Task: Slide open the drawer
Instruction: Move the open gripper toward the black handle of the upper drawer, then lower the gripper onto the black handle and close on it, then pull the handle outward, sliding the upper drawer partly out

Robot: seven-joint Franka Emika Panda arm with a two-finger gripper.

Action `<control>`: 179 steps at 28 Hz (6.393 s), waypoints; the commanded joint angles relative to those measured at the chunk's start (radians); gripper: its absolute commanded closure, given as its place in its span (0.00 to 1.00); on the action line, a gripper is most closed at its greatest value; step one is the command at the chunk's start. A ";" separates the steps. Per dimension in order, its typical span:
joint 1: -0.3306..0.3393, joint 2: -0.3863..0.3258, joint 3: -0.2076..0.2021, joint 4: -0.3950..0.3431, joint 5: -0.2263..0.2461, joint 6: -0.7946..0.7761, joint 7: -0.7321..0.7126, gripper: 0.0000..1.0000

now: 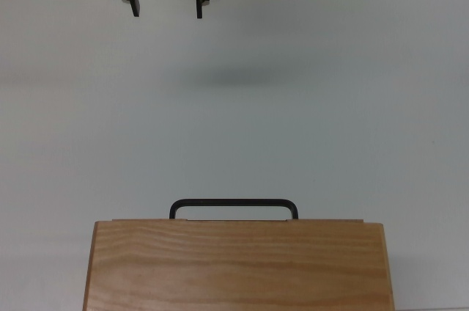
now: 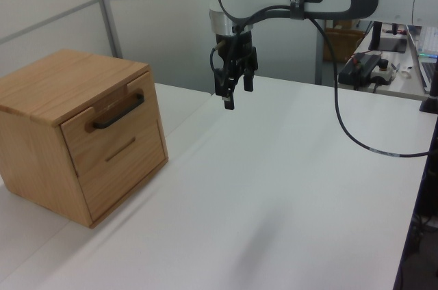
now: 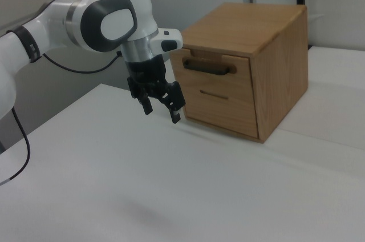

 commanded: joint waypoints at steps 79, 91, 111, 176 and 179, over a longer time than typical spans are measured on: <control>0.078 0.437 0.128 0.282 -0.368 0.757 1.634 0.22; 0.081 0.477 0.128 0.289 -0.411 0.787 1.690 0.42; 0.101 0.470 0.166 0.315 -0.409 0.682 1.807 1.00; -0.051 0.388 0.280 0.209 -0.406 0.716 1.822 0.10; -0.046 0.395 0.278 0.209 -0.406 0.722 1.822 0.20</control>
